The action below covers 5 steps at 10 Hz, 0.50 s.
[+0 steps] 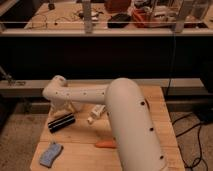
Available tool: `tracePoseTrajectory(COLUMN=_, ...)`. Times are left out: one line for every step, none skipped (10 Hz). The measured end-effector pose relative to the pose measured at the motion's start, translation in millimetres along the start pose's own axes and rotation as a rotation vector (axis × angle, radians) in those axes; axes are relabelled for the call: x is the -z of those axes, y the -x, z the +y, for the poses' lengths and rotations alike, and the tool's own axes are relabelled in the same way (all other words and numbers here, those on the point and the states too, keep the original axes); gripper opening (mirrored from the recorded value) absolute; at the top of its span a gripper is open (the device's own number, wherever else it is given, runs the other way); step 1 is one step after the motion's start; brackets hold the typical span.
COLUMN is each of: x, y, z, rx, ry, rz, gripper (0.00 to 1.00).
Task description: Place the eraser on the white sponge
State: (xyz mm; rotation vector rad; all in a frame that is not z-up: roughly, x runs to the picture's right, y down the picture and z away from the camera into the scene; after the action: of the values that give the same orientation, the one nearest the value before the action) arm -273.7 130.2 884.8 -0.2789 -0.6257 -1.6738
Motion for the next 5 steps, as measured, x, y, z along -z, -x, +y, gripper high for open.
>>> tracePoseTrajectory(x=0.4, y=0.0, z=0.0, rx=-0.001, ry=0.001, rz=0.001, gripper=0.8)
tracePoseTrajectory(x=4.4, y=-0.2, z=-0.3, rx=-0.011, ry=0.002, rz=0.005, gripper=0.8)
tracePoseTrajectory(x=12.4, y=2.1, z=0.8, rx=-0.033, ry=0.007, rz=0.001, gripper=0.8)
tracePoseTrajectory(x=20.6, y=6.0, z=3.0, rx=-0.055, ry=0.019, rz=-0.007, gripper=0.8)
tracePoseTrajectory(x=24.1, y=9.3, z=3.2, rx=-0.071, ry=0.021, rz=-0.013, gripper=0.8)
